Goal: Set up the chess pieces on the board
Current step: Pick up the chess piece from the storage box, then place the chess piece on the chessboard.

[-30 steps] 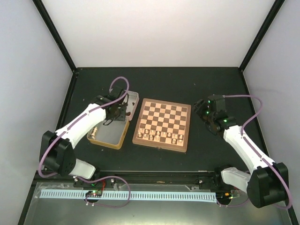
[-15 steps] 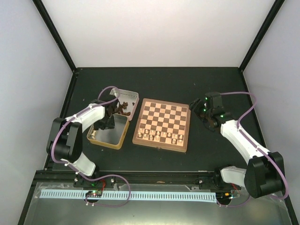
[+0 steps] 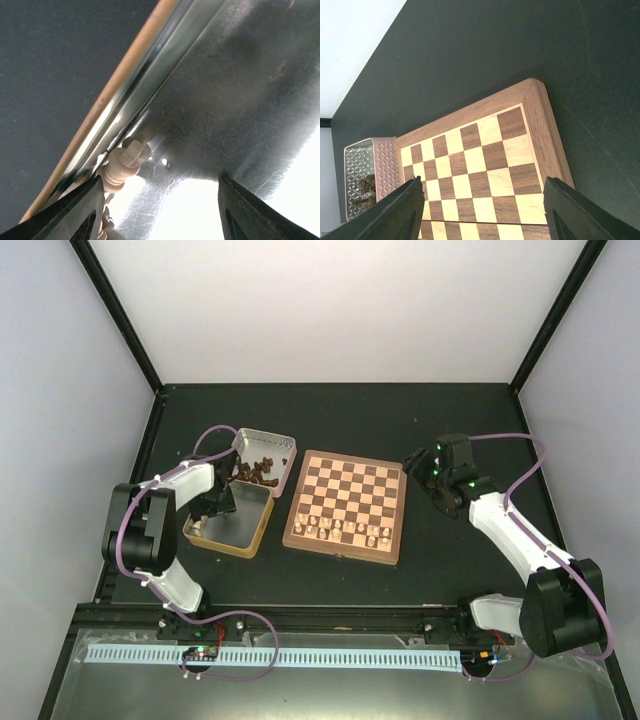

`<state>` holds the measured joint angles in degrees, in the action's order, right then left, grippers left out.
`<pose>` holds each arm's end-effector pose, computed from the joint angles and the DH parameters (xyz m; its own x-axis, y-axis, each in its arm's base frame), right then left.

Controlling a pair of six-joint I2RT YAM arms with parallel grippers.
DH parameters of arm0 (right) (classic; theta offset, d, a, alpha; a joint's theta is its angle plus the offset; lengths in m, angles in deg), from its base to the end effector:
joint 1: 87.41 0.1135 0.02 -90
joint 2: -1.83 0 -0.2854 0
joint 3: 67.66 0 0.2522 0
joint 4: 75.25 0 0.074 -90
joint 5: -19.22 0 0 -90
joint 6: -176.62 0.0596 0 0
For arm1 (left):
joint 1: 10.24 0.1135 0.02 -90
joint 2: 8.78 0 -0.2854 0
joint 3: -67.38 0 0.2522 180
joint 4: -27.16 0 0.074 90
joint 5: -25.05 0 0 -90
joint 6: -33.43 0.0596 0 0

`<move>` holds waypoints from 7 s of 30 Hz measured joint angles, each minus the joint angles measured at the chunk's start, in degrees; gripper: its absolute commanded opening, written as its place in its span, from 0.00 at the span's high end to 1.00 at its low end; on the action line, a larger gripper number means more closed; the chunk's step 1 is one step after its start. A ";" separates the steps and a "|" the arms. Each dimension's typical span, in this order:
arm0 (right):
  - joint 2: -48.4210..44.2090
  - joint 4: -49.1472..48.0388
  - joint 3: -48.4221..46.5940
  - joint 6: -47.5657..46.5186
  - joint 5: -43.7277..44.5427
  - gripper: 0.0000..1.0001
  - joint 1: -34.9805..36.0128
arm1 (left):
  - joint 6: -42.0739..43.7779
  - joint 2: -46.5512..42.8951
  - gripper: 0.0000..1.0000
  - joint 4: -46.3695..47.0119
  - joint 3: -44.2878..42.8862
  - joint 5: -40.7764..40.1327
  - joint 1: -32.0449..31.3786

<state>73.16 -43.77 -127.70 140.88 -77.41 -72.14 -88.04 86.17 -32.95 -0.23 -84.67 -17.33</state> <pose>0.2623 0.0787 0.2441 -0.6613 0.6552 -0.3651 0.3312 0.6918 0.6416 0.2748 -0.0139 0.1520 -0.8984 -0.3835 -0.2139 -0.4312 0.8627 0.2643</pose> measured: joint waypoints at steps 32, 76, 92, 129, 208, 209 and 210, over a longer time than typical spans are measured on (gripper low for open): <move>1.16 -0.17 -0.68 0.07 -1.11 0.34 0.00 | -1.20 -5.77 0.38 1.14 2.16 13.57 1.40; 13.84 -18.43 -7.91 -9.11 -40.15 0.23 5.01 | 13.99 -20.41 0.86 12.48 -3.19 57.20 -9.55; 14.14 -32.22 -13.18 -6.43 -57.20 0.49 14.49 | 23.87 -24.06 0.85 19.52 -6.71 83.69 -14.03; 4.87 -15.15 -12.41 -24.00 -35.74 0.96 18.53 | 23.89 -26.71 0.01 17.31 -4.35 69.99 -14.73; 0.09 -15.54 12.87 -35.65 13.66 0.73 40.26 | 15.52 -41.20 0.01 24.57 12.13 43.80 -9.73; 0.70 -15.28 12.39 -35.47 13.62 0.74 40.26 | 15.45 -41.20 0.01 24.57 12.13 43.85 -9.73; 1.18 -15.15 12.09 -35.30 13.57 0.74 40.26 | 15.37 -41.18 0.01 24.57 12.13 43.93 -9.70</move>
<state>74.34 -58.92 -115.62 105.58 -63.84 -31.88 -72.67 44.99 -8.38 11.91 -40.74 -27.03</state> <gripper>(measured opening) 0.279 0.989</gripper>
